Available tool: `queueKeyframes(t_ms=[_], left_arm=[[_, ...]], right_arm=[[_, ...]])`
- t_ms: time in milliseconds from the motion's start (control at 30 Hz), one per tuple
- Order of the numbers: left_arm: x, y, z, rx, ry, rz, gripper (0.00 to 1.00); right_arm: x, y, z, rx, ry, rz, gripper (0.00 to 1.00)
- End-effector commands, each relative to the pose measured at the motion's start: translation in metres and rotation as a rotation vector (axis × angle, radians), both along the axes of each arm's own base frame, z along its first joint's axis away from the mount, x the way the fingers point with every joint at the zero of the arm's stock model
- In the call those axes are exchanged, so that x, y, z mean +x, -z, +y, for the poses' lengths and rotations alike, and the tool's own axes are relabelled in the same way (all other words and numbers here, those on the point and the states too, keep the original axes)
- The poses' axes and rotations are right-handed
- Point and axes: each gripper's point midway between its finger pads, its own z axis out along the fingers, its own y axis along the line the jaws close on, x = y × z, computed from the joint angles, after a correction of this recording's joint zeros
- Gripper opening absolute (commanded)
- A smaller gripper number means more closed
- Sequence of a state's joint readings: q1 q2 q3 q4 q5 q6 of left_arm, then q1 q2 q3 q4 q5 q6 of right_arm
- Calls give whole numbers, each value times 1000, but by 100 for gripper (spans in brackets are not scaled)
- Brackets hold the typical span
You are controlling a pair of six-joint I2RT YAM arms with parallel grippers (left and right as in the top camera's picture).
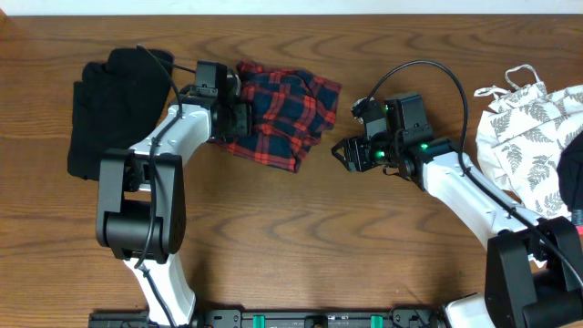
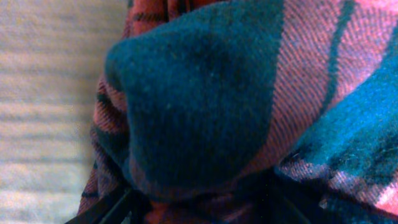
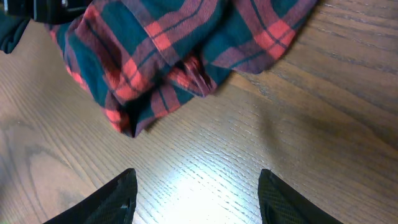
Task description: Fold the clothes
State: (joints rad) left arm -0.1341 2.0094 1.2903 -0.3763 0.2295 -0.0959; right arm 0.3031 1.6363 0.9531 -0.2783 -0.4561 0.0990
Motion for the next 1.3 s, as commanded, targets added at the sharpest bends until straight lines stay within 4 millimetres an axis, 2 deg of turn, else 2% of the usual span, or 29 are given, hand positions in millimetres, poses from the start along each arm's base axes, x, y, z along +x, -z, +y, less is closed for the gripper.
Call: queueKeyframes(t_ms=[0, 67, 133, 167, 233, 300, 433, 533, 600, 667, 833, 1000, 1133, 1267], left_arm=[[-27, 24, -11, -34, 40, 117, 61], [-22, 11, -12, -37, 41, 82, 62], [-18, -8, -13, -43, 42, 36, 69], [-15, -19, -13, -46, 43, 11, 75], [-13, -44, -13, -51, 47, -42, 93], [-13, -70, -12, -49, 65, -98, 99], [-11, -107, 4, -53, 33, -182, 98], [-2, -119, 28, -52, -22, -227, 98], [4, -117, 40, -62, -47, -238, 98], [10, -113, 43, -122, -45, -241, 98], [21, -92, 34, -299, 4, -220, 98], [21, -64, 26, -413, 30, -161, 98], [26, -50, 35, -436, 13, -156, 98], [29, -43, 45, -434, -7, -160, 98]], right_arm=[[3, 2, -5, -3, 22, 4, 61], [6, 3, -9, -17, 49, 8, 59], [9, 4, -15, -14, 101, 28, 59], [11, 4, -18, -4, 128, 41, 60], [15, 1, -22, 35, 165, 54, 62], [19, -5, -26, 84, 177, 60, 62], [26, -6, -44, 139, 267, 110, 63], [25, -11, -46, 186, 257, 124, 68], [23, -12, -44, 198, 243, 131, 70], [21, -13, -40, 205, 220, 131, 71], [16, -10, -39, 205, 223, 157, 72], [13, -10, -37, 213, 214, 170, 73], [19, -14, -37, 205, 193, 119, 72], [33, -3, -53, 114, 265, 74, 73]])
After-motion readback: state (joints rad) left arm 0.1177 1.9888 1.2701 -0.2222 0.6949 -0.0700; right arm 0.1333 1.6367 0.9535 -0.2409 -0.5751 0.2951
